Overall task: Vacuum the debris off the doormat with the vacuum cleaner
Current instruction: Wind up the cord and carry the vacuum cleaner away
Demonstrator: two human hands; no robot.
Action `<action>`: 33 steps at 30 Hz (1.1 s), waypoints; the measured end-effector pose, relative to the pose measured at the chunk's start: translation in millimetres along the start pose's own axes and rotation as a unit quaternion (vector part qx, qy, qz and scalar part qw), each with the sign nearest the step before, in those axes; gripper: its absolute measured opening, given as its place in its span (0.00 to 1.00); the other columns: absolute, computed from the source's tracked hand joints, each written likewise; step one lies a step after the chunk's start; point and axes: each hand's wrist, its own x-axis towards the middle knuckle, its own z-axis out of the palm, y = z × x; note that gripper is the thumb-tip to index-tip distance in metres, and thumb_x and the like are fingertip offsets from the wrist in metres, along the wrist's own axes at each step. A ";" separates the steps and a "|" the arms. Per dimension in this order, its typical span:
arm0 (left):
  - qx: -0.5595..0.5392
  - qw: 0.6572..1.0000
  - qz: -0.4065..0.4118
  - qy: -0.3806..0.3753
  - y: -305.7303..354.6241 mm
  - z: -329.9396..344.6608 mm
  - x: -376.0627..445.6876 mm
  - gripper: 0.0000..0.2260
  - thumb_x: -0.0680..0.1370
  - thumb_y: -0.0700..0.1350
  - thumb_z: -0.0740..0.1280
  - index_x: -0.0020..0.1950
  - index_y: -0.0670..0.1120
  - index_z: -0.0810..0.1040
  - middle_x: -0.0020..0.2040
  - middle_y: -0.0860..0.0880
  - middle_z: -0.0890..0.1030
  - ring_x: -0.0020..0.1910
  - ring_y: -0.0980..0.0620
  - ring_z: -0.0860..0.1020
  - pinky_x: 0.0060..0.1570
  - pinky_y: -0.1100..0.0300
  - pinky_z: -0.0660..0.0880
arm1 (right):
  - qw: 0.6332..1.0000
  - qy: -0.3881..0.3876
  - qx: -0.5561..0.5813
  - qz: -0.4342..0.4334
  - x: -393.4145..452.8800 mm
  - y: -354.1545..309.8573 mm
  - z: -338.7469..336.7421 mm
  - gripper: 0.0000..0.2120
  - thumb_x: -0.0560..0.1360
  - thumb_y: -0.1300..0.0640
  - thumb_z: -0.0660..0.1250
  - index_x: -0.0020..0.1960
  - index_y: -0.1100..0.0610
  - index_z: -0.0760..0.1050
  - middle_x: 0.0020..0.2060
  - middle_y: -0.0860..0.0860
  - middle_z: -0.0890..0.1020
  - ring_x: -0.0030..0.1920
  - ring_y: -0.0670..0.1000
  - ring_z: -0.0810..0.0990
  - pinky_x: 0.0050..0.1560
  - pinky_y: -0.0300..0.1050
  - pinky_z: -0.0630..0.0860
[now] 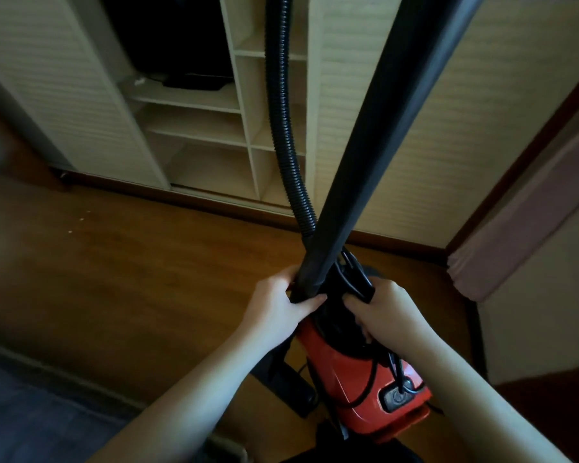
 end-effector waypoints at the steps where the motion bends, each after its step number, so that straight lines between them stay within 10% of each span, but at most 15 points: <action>1: 0.000 1.000 -0.006 0.007 0.3 -4.1 12.8 0.13 0.74 0.51 0.75 0.58 0.55 0.80 0.51 0.59 0.83 0.51 0.66 0.79 0.47 0.76 0.74 | 1.000 -0.013 -0.003 -0.009 16.2 -4.9 -3.2 0.07 0.76 0.56 0.66 0.39 0.55 0.74 0.27 0.53 0.81 0.23 0.49 0.78 0.31 0.46 0.79; 7: -0.002 0.996 -0.049 0.079 -7.4 -42.8 62.0 0.16 0.74 0.50 0.75 0.60 0.50 0.80 0.52 0.56 0.83 0.53 0.62 0.79 0.54 0.65 0.77 | 0.993 -0.087 -0.030 -0.069 106.6 -53.6 -4.1 0.06 0.76 0.56 0.67 0.40 0.55 0.74 0.29 0.54 0.81 0.24 0.48 0.79 0.28 0.42 0.76; 33: -0.049 0.939 -0.152 0.306 -215.8 -405.0 136.8 0.18 0.74 0.50 0.75 0.61 0.62 0.75 0.54 0.65 0.81 0.54 0.71 0.77 0.48 0.78 0.72 | 0.936 -0.290 -0.013 -0.199 349.1 -374.1 275.7 0.07 0.76 0.56 0.68 0.51 0.47 0.72 0.31 0.50 0.78 0.23 0.42 0.75 0.25 0.38 0.71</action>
